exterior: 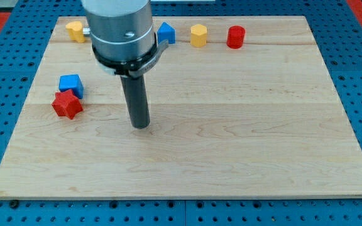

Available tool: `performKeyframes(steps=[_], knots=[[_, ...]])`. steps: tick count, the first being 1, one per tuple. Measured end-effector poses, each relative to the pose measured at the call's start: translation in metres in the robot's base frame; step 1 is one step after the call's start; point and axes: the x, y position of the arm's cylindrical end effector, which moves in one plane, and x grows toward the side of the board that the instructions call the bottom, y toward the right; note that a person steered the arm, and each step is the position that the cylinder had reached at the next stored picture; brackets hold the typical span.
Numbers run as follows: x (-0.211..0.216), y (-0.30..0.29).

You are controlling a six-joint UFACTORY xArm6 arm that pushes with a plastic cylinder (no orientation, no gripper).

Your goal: Place red star below the blue triangle

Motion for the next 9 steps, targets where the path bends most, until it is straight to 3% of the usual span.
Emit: performKeyframes(steps=[1,3,7,8,9], knots=[[0.03,-0.019],[0.031,-0.067],[-0.066,-0.11],[-0.075,-0.112],[-0.042,-0.109]])
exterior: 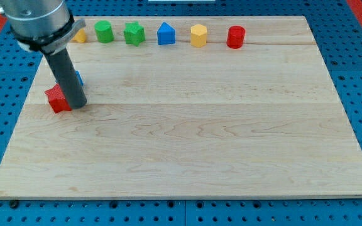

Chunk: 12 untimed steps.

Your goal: Place red star below the blue triangle

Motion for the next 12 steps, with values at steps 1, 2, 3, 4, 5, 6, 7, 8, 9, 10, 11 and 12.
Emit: performKeyframes(steps=[1,2,3,4,5,6,7,8,9,10,11,12], knots=[[0.013,-0.009],[0.021,-0.057],[-0.007,-0.063],[-0.036,-0.038],[-0.067,-0.028],[-0.082,-0.019],[-0.062,-0.011],[-0.049,-0.008],[-0.047,0.054],[-0.047,0.124],[-0.061,0.151],[-0.077,0.142]])
